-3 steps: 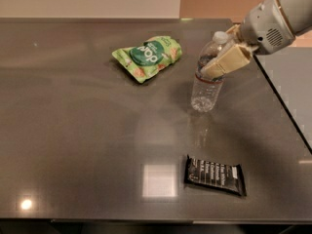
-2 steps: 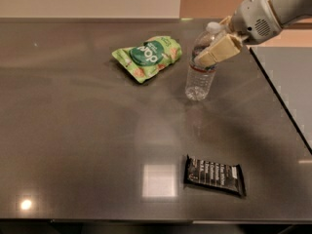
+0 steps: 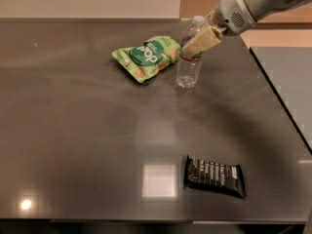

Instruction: Move water bottle near green rice chip bag

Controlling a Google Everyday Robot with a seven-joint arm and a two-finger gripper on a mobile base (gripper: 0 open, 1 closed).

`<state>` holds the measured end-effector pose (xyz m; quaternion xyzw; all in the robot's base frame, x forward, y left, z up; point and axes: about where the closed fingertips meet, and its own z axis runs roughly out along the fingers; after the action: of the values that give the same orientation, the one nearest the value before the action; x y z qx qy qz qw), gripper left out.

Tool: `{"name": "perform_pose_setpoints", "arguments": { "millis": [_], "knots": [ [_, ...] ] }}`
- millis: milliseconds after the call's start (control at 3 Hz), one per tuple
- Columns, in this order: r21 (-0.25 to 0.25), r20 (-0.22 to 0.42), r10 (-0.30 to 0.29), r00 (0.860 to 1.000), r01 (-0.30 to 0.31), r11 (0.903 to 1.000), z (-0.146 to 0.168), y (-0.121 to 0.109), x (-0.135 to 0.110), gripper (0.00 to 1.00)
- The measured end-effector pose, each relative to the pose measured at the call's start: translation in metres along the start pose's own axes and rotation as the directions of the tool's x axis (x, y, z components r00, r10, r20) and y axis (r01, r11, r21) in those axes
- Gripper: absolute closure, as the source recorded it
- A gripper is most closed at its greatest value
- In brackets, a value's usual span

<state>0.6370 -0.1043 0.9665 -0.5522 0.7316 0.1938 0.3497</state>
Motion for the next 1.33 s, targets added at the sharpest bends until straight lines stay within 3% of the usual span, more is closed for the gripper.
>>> {"name": "perform_pose_setpoints", "arguments": {
  "millis": [333, 1000, 1333],
  "knots": [
    [-0.001, -0.018, 0.017, 1.0, -0.017, 0.9999, 0.027, -0.025, -0.005, 1.0],
    [-0.023, -0.016, 0.015, 1.0, -0.015, 0.9996, 0.045, -0.044, -0.022, 1.0],
    [-0.024, -0.012, 0.014, 1.0, -0.014, 0.9996, 0.047, -0.05, -0.026, 0.84]
  ]
}}
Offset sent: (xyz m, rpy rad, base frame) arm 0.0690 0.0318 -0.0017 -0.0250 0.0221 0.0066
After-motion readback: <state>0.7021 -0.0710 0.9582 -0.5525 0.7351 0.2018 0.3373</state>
